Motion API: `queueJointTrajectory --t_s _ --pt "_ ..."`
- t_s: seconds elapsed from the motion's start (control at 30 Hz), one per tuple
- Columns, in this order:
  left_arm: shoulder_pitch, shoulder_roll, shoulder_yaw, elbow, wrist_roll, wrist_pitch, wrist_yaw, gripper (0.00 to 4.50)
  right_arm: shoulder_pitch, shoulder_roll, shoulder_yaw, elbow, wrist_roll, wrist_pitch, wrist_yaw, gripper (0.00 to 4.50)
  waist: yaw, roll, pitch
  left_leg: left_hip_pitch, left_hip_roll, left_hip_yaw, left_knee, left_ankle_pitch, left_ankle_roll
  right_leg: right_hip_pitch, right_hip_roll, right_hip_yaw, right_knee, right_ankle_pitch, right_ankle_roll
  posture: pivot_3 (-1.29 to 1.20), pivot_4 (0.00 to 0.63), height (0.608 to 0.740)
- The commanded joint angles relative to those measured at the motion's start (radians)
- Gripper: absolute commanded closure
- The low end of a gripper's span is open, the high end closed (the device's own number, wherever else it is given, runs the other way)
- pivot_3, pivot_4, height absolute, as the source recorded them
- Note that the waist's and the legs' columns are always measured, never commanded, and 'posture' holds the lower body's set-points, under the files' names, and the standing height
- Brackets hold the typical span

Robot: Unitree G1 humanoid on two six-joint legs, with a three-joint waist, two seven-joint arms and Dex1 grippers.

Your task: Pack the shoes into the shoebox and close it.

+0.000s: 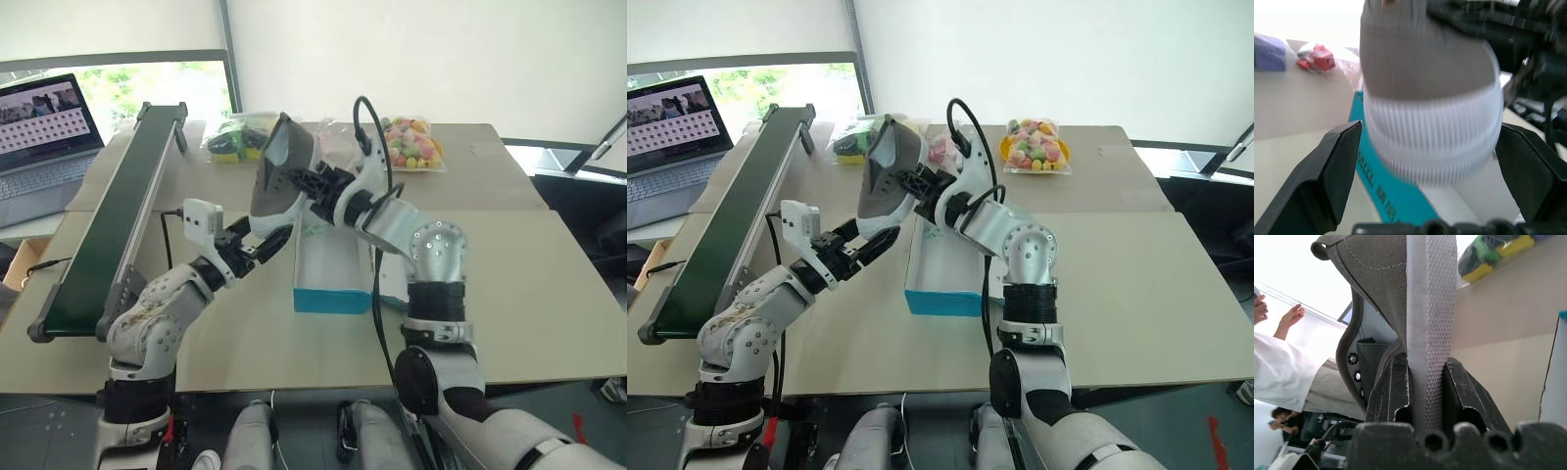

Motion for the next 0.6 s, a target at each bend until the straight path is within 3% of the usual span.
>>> queueJointTrajectory --t_s 0.03,0.27,0.6 --pt "0.007 0.013 -0.003 -0.055 0.014 -0.019 -0.013 0.03 -0.021 -0.108 -0.017 -0.031 -0.018 0.107 -0.015 4.06 0.008 0.000 0.000 0.000 0.000 0.000 0.000 0.000 0.000 0.000 0.000 0.000 -0.001 0.000 0.000 0.00 0.150 0.681" --pt "0.015 -0.008 -0.010 -0.053 0.018 -0.022 -0.008 0.03 0.036 -0.270 0.077 -0.071 -0.082 0.427 -0.003 4.06 0.009 0.001 0.001 0.000 -0.001 0.001 -0.002 0.001 0.002 0.000 -0.001 0.001 -0.001 0.000 0.000 0.00 0.150 0.681" --pt "0.037 -0.027 0.006 -0.084 0.017 -0.015 0.014 0.03 0.083 -0.236 0.191 -0.007 -0.306 0.389 0.060 4.06 0.004 0.003 0.002 0.000 0.000 0.001 -0.001 0.001 0.002 0.000 0.000 0.000 -0.001 0.000 0.000 0.00 0.150 0.681"
